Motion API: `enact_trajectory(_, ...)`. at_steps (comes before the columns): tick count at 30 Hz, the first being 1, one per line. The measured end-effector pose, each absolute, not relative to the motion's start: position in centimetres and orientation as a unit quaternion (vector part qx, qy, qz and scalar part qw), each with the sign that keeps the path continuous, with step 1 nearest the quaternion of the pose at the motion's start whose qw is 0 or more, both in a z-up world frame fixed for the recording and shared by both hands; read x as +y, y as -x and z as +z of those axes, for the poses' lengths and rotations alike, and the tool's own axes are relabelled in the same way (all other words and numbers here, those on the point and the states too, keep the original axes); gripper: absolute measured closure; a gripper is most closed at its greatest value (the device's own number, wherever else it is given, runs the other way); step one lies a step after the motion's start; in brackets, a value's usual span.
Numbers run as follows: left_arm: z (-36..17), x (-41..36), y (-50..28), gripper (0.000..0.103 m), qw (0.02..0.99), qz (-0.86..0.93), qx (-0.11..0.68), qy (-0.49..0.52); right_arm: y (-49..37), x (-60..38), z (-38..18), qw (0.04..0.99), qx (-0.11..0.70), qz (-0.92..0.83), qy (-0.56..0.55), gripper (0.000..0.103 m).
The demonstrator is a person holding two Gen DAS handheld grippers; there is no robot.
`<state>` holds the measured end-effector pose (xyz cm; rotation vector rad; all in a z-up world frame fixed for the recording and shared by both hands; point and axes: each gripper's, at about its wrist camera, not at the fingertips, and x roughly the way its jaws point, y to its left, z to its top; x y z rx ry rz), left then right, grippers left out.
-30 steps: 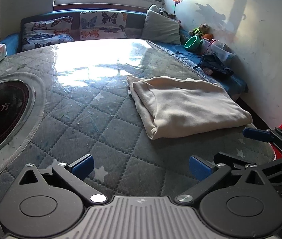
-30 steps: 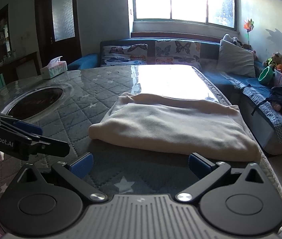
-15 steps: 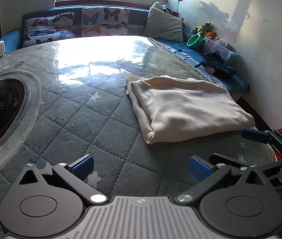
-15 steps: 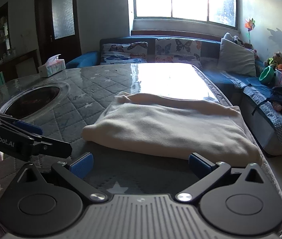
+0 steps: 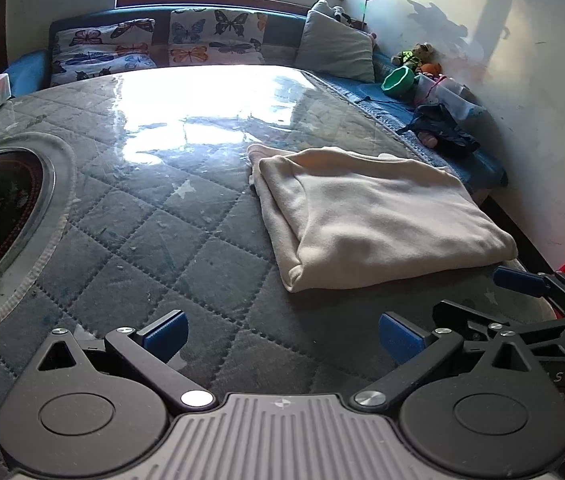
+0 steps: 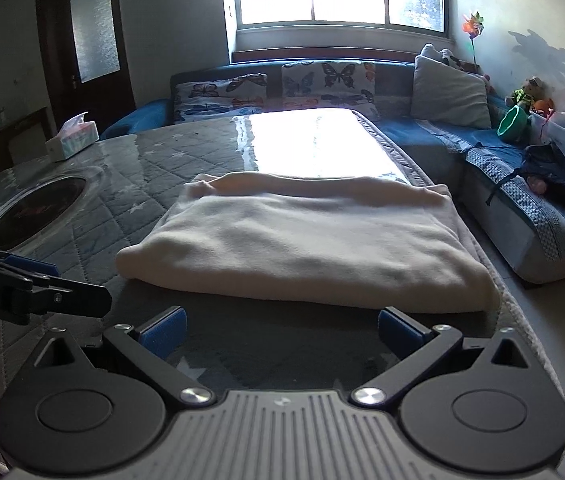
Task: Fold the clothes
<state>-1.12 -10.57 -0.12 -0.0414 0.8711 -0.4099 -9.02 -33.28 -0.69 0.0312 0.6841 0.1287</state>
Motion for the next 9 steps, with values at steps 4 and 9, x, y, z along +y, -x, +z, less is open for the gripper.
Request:
enact_trajectory(4, -0.26, -10.56, 0.95, 0.0, 0.888, -0.19, 0.418, 0.02, 8.72, -33.61, -0.83, 0.939, 0.338, 0.061, -0.021, 0.0)
enact_trajectory(9, -0.5, -10.46, 0.56, 0.0, 0.887, -0.187, 0.423, 0.021, 8.55, -33.75, -1.0, 0.938, 0.34, 0.06, -0.025, 0.0)
